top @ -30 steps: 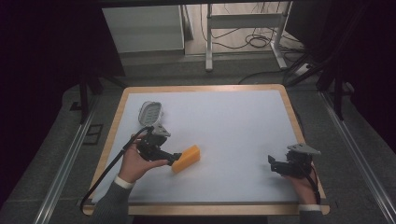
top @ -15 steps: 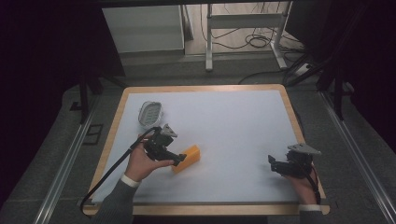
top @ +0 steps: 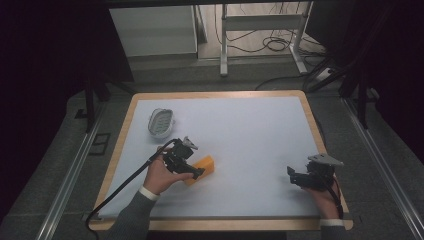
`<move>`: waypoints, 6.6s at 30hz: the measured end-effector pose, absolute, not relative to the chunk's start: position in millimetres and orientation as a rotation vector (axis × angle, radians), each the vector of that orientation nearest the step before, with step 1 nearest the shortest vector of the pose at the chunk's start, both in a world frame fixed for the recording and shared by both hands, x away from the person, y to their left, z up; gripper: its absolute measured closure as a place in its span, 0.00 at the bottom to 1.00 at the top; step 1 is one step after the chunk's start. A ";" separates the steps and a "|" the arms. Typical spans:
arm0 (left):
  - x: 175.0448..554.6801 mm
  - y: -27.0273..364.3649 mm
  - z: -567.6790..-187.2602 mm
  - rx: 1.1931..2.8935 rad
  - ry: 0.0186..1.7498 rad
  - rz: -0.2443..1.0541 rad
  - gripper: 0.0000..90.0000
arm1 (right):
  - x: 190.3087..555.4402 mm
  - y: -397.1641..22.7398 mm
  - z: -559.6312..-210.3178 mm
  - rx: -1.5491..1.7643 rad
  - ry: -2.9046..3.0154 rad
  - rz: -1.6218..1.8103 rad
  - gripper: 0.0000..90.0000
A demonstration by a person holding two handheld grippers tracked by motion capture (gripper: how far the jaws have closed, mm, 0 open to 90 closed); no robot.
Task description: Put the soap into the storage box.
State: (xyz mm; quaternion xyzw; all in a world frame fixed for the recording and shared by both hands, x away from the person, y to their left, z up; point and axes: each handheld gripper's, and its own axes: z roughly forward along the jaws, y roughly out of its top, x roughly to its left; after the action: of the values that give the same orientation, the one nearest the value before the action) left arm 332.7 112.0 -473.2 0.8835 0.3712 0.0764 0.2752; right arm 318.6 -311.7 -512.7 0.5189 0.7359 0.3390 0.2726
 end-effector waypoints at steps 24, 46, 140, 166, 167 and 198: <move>338.7 100.0 -495.0 2.451 1.006 0.148 0.54 | 319.2 -307.3 -516.7 1.394 1.995 0.891 0.05; 338.8 113.5 -479.1 2.376 0.998 0.083 0.68 | 316.4 -312.9 -510.2 1.403 1.957 0.908 0.05; 386.6 181.0 -427.1 2.197 1.170 0.227 0.68 | 316.8 -317.3 -509.5 1.421 1.945 0.904 0.05; 408.1 187.7 -409.4 2.168 1.211 0.262 0.68 | 317.2 -318.1 -510.3 1.426 1.944 0.904 0.05; 409.1 188.3 -408.6 2.167 1.215 0.263 0.68 | 317.2 -318.1 -510.3 1.426 1.944 0.903 0.05; 449.5 216.9 -416.6 2.057 1.383 0.264 0.68 | 317.2 -319.1 -510.3 1.422 1.943 0.897 0.05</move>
State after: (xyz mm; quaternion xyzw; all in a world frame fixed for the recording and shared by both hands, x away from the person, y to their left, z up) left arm 449.5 216.9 -416.6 0.7821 0.5258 0.1005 0.3189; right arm 317.2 -319.1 -510.3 0.5309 0.7256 0.3347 0.2821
